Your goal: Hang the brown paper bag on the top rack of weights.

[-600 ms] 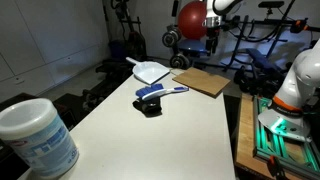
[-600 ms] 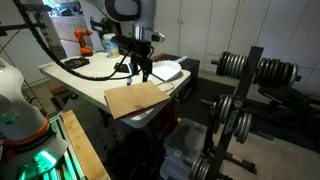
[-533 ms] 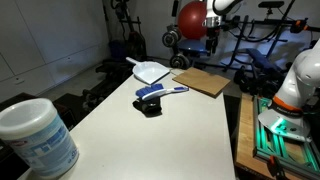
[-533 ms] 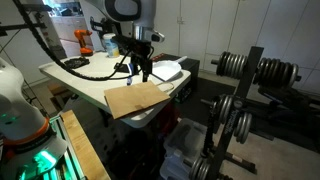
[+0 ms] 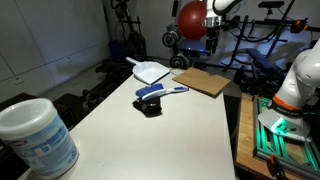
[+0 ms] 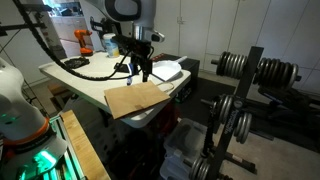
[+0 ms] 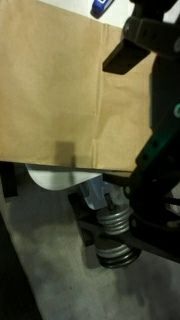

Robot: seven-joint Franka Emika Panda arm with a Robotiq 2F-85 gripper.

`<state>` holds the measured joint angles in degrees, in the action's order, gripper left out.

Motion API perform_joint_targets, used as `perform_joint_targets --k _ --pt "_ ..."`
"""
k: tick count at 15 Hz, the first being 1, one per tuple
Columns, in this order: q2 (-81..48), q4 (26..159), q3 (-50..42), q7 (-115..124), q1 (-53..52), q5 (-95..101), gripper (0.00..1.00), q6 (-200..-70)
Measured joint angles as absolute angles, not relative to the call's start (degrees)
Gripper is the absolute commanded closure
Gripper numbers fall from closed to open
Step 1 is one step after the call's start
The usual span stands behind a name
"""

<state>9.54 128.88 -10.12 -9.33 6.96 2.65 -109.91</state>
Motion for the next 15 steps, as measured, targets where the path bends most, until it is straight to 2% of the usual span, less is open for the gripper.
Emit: perform_joint_targets --k 15 --pt "-2.99 121.91 -13.43 -26.74 11.8 -3.42 0.0 -109.92"
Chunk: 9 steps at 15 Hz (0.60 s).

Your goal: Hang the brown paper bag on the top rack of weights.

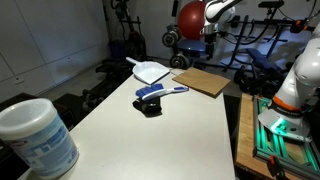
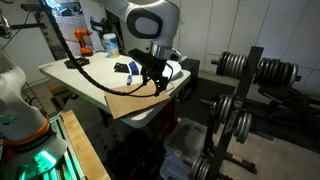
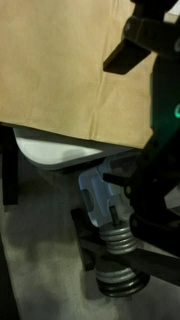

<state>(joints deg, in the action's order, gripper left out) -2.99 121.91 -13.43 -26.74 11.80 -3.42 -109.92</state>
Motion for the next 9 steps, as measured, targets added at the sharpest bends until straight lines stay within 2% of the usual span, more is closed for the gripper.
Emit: perform_joint_targets --k 9 --pt "-4.43 120.65 -13.44 -27.53 12.09 -3.86 0.0 -109.91"
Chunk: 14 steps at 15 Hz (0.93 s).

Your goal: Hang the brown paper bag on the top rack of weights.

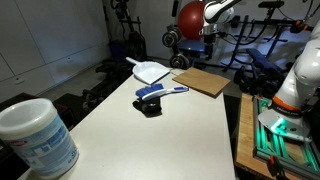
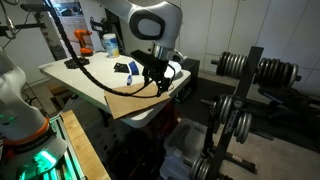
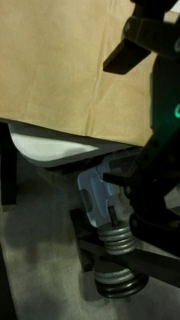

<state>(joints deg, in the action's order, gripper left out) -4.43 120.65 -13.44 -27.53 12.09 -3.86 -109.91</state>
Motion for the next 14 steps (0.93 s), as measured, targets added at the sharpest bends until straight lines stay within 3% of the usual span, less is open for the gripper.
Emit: perform_joint_targets --k 7,14 --pt "-6.81 120.63 -13.42 -32.67 13.51 -5.32 0.0 -112.74" --pt "-12.46 120.4 -12.31 -38.86 16.14 -20.74 0.0 -118.98"
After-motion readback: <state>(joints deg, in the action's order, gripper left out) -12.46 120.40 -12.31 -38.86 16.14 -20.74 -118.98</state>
